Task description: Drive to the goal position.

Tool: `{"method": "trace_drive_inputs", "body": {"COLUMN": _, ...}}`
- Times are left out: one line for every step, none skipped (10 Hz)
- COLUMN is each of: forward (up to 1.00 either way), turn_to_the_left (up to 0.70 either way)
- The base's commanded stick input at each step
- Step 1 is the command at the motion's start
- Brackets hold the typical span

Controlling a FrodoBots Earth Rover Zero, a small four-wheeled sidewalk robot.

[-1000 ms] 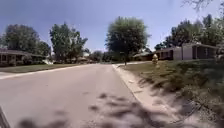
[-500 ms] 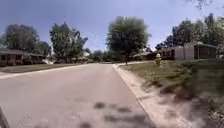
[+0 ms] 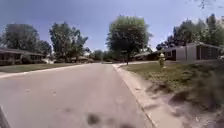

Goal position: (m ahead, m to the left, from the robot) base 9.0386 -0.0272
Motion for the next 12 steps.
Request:
{"method": "trace_drive_inputs", "body": {"forward": 0.70, "turn_to_the_left": 0.00}}
{"method": "trace_drive_inputs", "body": {"forward": 0.70, "turn_to_the_left": 0.00}}
{"method": "trace_drive_inputs", "body": {"forward": 0.70, "turn_to_the_left": 0.00}}
{"method": "trace_drive_inputs", "body": {"forward": 0.70, "turn_to_the_left": 0.00}}
{"method": "trace_drive_inputs", "body": {"forward": 0.70, "turn_to_the_left": 0.00}}
{"method": "trace_drive_inputs", "body": {"forward": 0.70, "turn_to_the_left": 0.00}}
{"method": "trace_drive_inputs", "body": {"forward": 0.70, "turn_to_the_left": 0.00}}
{"method": "trace_drive_inputs", "body": {"forward": 0.70, "turn_to_the_left": 0.00}}
{"method": "trace_drive_inputs", "body": {"forward": 0.70, "turn_to_the_left": 0.00}}
{"method": "trace_drive_inputs", "body": {"forward": 0.70, "turn_to_the_left": 0.00}}
{"method": "trace_drive_inputs", "body": {"forward": 0.70, "turn_to_the_left": 0.00}}
{"method": "trace_drive_inputs", "body": {"forward": 0.70, "turn_to_the_left": 0.00}}
